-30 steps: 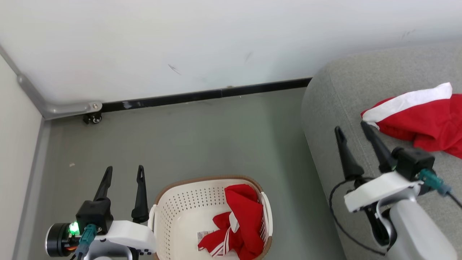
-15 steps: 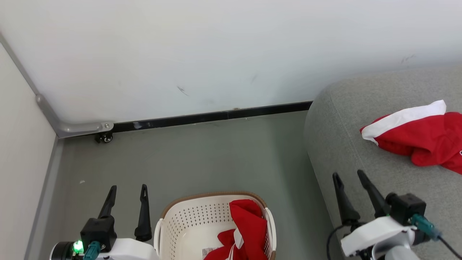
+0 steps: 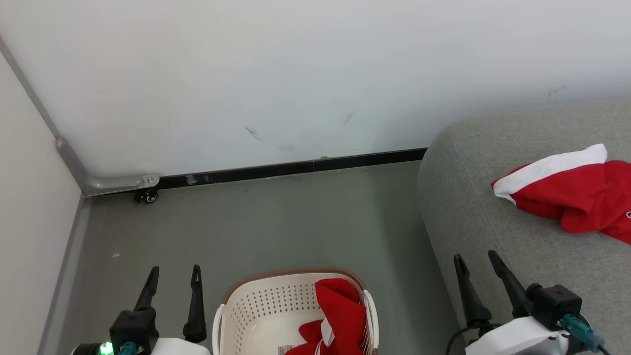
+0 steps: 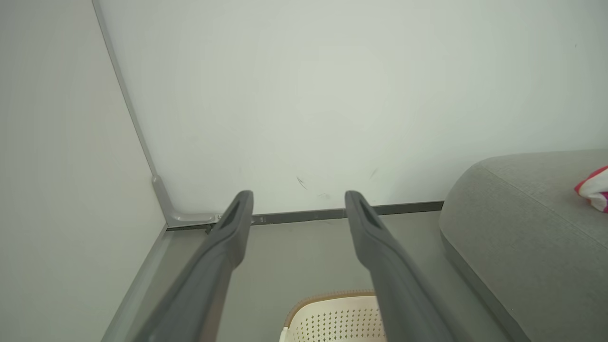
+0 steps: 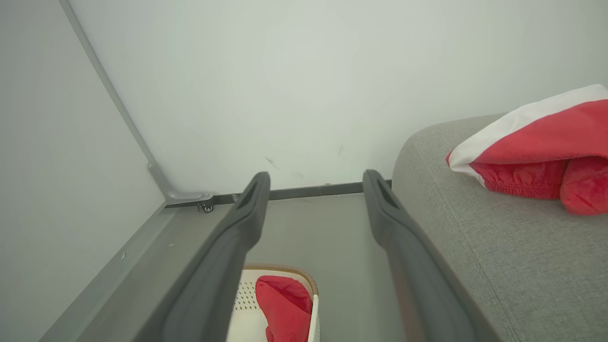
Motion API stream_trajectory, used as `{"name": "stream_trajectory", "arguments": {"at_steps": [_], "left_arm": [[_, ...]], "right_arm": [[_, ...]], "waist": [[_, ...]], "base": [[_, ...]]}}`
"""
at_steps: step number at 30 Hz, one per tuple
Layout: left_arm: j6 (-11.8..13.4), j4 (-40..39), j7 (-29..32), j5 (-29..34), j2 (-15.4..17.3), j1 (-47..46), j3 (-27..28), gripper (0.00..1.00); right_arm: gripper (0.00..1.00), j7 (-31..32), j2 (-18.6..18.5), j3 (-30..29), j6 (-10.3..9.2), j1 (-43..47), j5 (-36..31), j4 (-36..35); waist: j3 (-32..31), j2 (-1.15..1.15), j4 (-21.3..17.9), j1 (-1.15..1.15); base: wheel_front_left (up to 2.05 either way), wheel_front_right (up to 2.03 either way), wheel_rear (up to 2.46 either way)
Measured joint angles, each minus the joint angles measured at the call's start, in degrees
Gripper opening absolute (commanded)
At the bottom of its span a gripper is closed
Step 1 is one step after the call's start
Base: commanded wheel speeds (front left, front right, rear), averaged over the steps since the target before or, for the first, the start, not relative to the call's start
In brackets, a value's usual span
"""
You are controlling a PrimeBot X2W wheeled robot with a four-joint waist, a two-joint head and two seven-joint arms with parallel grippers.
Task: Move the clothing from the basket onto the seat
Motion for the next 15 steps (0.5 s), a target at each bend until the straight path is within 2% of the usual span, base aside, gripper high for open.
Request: {"name": "stream_trajectory", "arguments": {"at_steps": [15], "left_arm": [[0.11,-0.98,0.00,0.00,-0.08,0.24,1.16,1.00]], "right_arm": [[1.00,1.86,0.63,-1.82,0.00,2.49,-3.07,-6.16]], "waist": [[0.72,0.00,0.27,0.00]], "base": [[0.00,0.00,0.00]]}}
